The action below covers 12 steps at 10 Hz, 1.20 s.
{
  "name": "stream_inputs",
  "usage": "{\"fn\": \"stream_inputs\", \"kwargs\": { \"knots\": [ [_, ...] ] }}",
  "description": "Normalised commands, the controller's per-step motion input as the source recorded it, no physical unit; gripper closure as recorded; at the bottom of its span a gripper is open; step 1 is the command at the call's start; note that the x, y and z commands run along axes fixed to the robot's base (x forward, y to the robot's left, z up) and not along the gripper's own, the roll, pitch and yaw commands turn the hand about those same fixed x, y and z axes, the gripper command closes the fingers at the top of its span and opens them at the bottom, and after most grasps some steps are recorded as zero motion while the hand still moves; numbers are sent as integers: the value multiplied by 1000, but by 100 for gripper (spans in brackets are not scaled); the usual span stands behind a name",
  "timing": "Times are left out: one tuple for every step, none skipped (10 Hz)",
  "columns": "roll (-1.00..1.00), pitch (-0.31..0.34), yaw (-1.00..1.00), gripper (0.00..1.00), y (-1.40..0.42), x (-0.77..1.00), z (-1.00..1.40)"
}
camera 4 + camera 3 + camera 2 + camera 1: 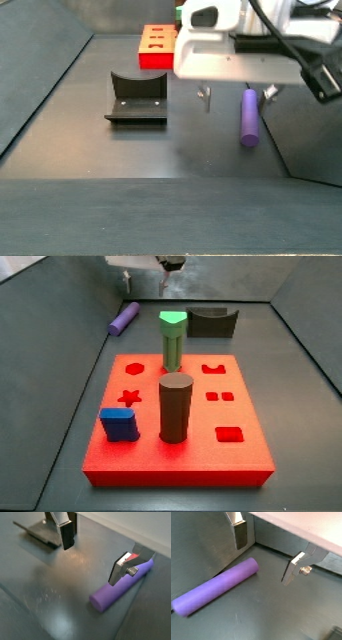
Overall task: Pick up the round object. Move up. Place the round object on the fixture. Regrasp the round object. Move to above the board. Insert the round object.
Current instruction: Pick up the round object.
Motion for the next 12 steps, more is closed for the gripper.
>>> {"fn": "stream_inputs", "kwargs": {
  "knots": [
    [-153,-106,-183,0,111,-226,-889],
    [-189,-177,0,0,0,-200,-706],
    [-73,-254,43,0,-129,-340,-646],
    [-66,-266,63,0,-120,-320,-629],
    [-76,-286,66,0,-129,-286,-589],
    [-96,-307,74,0,-163,-249,-531],
    [-107,-314,91,0,-171,-211,-506],
    [-116,-317,66,0,-180,-200,-500],
    [-246,-160,0,0,0,17,-606],
    [-244,-161,-69,0,0,111,-611],
    [-250,-159,-103,0,0,206,-600],
    [-251,-154,-94,0,23,311,-597]
  ]
}}
